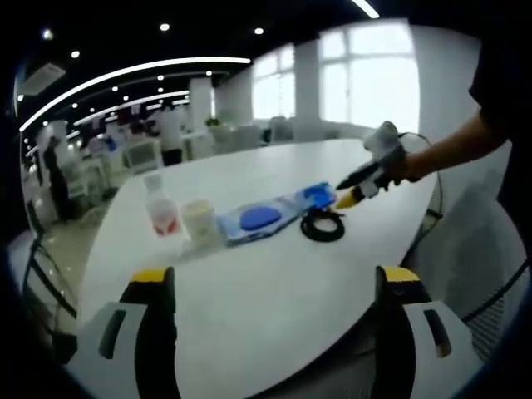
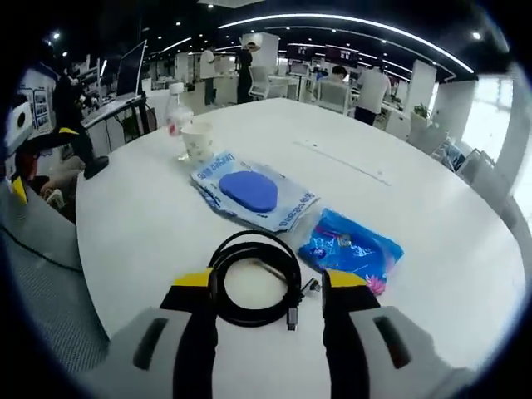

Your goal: Arrange the tabletop items into an orderly group along one side of the table until the central work area is clear of visible clutter.

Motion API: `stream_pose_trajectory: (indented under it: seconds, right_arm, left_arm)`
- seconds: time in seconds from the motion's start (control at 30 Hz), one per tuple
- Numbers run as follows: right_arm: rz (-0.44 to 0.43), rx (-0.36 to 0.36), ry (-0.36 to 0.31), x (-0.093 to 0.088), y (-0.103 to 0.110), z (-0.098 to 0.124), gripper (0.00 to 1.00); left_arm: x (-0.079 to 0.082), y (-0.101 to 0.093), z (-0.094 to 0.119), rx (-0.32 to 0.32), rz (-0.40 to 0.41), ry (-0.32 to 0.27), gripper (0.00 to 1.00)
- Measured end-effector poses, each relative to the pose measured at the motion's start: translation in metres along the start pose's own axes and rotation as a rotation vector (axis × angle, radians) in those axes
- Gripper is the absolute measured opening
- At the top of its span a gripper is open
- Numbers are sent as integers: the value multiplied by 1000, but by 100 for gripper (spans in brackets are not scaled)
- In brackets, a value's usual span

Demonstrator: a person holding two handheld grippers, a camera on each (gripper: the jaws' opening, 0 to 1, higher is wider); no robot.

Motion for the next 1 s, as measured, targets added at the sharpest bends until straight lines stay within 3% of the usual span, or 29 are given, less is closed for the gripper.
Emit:
stream_pose_trajectory:
  seconds: [0.53, 0.67, 1.0]
  right_arm:
    - [-23, -46, -54, -8, 28, 40, 73]
    - [13, -61, -68, -8, 34, 53, 78]
    - [-22, -84, -105, -16, 46, 78, 89]
  left_arm:
    - [1, -1, 1, -14, 20, 1, 98]
    - [0, -2, 1, -18, 19, 4, 99]
    - [-1, 2, 2, -5, 18, 1, 99]
Point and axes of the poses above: the point that each gripper's makers call its tool centre point, and the gripper's own axes: z roughly backward along the fingers, y roughly to its left, x roughly out of its top, the point moved 4 cm from there along z, roughly backward along the fingers, and after that the axes turned 8 degrees about x, right-handed, at the moved point
